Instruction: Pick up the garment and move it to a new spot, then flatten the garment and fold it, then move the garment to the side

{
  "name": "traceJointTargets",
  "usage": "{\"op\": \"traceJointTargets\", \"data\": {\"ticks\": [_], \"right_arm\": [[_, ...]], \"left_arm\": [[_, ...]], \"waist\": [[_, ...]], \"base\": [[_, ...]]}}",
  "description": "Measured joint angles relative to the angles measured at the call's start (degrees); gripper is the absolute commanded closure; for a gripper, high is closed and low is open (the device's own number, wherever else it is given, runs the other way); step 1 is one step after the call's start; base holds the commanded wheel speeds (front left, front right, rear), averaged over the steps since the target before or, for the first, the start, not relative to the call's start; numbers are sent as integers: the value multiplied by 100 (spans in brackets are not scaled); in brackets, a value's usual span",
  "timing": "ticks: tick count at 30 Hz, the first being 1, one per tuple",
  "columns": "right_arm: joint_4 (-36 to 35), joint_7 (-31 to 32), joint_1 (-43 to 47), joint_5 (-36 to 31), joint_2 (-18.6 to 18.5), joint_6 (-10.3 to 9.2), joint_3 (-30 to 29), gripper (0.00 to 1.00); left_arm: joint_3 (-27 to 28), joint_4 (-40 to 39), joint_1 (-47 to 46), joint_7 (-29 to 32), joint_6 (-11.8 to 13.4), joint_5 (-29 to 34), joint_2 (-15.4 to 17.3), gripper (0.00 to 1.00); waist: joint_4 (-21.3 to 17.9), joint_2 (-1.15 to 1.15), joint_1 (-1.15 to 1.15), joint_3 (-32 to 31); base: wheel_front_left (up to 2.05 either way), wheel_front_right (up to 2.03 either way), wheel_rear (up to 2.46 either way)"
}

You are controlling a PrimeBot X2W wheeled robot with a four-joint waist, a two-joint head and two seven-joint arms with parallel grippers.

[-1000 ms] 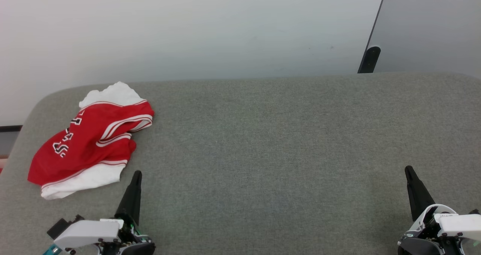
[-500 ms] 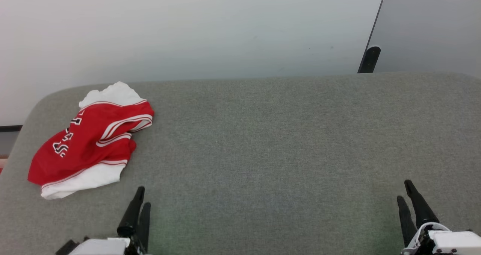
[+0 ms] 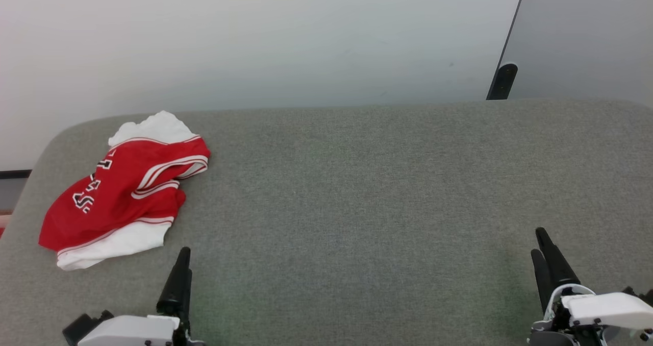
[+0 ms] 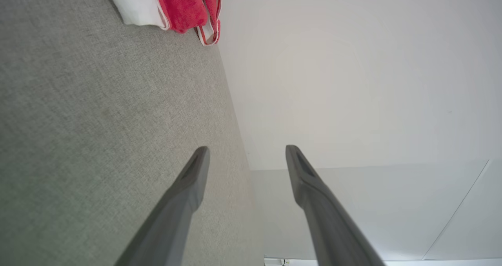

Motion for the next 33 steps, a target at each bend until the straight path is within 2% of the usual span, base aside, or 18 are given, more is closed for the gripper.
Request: {"op": "traceJointTargets", "data": {"ticks": [11, 22, 33], "right_arm": [[141, -311, -287, -1107, -236, 0, 475, 0], [230, -547, -444, -2356, -328, 0, 625, 0], [433, -756, -707, -3487, -339, 0, 705, 0]], "left_arm": [[-171, -113, -37, -271, 153, 1325, 204, 0], [-263, -326, -39, -500, 272, 2752, 292, 0], [-310, -386, -98, -706, 308, 3776, 365, 0]], "waist": [[24, 0, 0, 2], [31, 0, 0, 13], [46, 0, 0, 25]], "base": [[0, 0, 0], [0, 0, 0], [0, 0, 0]]}}
